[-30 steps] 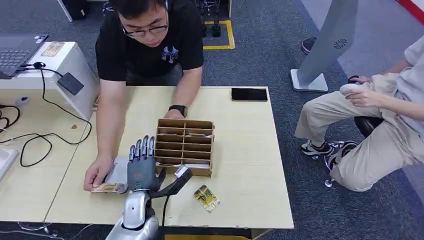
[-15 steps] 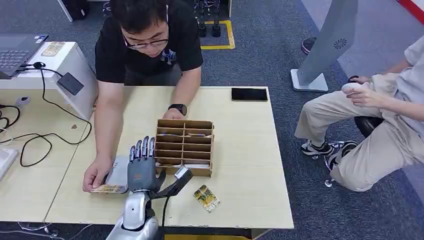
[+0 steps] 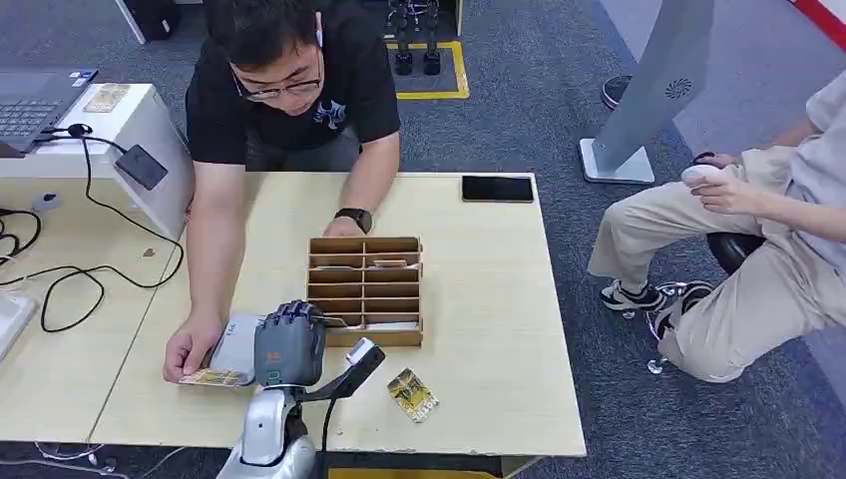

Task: Pass the card to the sensor for recognition and then transmit it.

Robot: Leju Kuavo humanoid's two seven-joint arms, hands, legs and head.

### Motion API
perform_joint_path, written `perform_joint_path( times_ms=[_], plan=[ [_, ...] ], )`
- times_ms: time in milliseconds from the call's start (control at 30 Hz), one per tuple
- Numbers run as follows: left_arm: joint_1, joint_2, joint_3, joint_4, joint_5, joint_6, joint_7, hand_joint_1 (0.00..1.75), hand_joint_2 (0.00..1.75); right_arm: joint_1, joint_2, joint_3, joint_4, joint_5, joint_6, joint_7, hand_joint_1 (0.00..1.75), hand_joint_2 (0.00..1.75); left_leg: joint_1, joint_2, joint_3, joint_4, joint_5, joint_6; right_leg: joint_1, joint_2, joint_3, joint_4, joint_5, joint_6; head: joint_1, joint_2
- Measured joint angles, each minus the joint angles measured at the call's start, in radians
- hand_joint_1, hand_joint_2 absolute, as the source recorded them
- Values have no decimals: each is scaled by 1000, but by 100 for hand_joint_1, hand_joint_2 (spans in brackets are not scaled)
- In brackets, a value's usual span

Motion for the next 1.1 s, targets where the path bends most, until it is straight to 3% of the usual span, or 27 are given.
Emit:
perform_joint_path(
  times_ms=[800, 1100],
  plan=[
    [8, -13, 26, -24, 2, 0, -8, 175, 175, -6, -6, 0, 16, 0, 0, -2, 0, 175, 0, 0, 0, 0, 0, 0, 0, 0, 0, 0, 0, 0, 0, 0],
    [13, -18, 35, -29, 4, 0, -38, 175, 175, -6, -6, 0, 16, 14, 0, 0, 0, 175, 0, 0, 0, 0, 0, 0, 0, 0, 0, 0, 0, 0, 0, 0]
  ],
)
